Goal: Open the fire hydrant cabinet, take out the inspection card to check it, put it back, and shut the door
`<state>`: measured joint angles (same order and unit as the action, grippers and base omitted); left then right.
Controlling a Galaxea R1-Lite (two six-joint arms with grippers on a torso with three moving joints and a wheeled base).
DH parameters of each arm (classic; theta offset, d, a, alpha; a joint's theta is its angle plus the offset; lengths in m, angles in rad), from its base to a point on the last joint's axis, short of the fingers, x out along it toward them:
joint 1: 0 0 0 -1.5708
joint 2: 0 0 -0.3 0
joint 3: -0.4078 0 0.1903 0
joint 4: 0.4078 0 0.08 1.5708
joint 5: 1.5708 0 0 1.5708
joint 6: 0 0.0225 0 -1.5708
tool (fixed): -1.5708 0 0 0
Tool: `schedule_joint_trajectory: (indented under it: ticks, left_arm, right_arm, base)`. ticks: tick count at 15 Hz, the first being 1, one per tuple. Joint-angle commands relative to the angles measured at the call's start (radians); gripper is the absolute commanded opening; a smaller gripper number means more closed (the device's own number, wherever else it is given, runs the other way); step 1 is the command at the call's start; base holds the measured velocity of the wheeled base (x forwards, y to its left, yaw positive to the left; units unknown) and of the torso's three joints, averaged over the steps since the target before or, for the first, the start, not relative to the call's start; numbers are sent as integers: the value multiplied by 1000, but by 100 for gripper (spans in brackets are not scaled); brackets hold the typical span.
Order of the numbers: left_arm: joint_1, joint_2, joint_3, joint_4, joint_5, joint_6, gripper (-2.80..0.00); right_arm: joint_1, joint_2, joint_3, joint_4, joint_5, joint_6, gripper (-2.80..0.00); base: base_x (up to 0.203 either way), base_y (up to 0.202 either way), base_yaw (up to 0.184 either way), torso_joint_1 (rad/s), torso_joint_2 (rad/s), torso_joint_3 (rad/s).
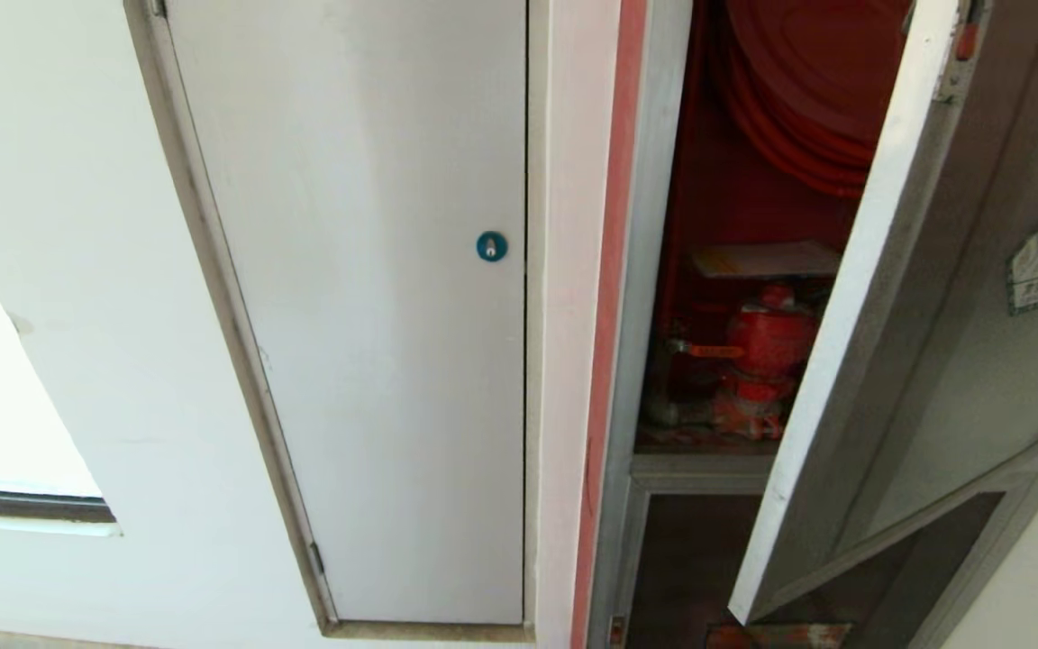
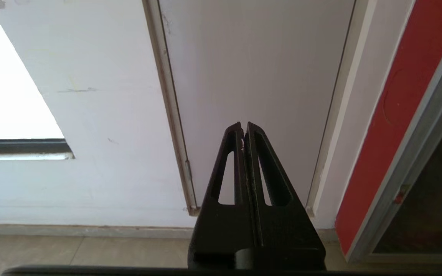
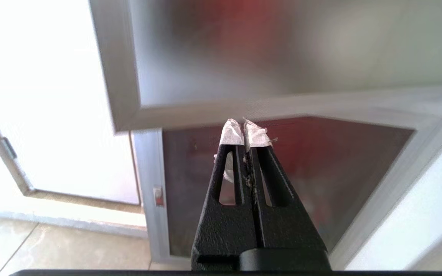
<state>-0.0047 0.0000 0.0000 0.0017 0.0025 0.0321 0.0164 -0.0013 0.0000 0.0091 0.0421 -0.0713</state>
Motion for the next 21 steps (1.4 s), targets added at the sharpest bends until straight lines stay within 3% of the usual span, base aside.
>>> schedule_joint_trajectory:
  ticks: [1,11,21]
  left_arm:
    - [0,0,0,0,1,0,-280]
    - [0,2,0,-2,1,0,-280]
    - [0,1,0,-2,8,-38,-280]
  right_arm:
    - [0,1,2,0,1,-1,-280]
    - [0,1,2,0,1,-1,-280]
    - [0,1,2,0,1,-1,-280]
  base:
    - [-195,0,0,-1,2,6]
    - [-189,0,2,2,2,3]
    - [-6,0,0,2,0,1]
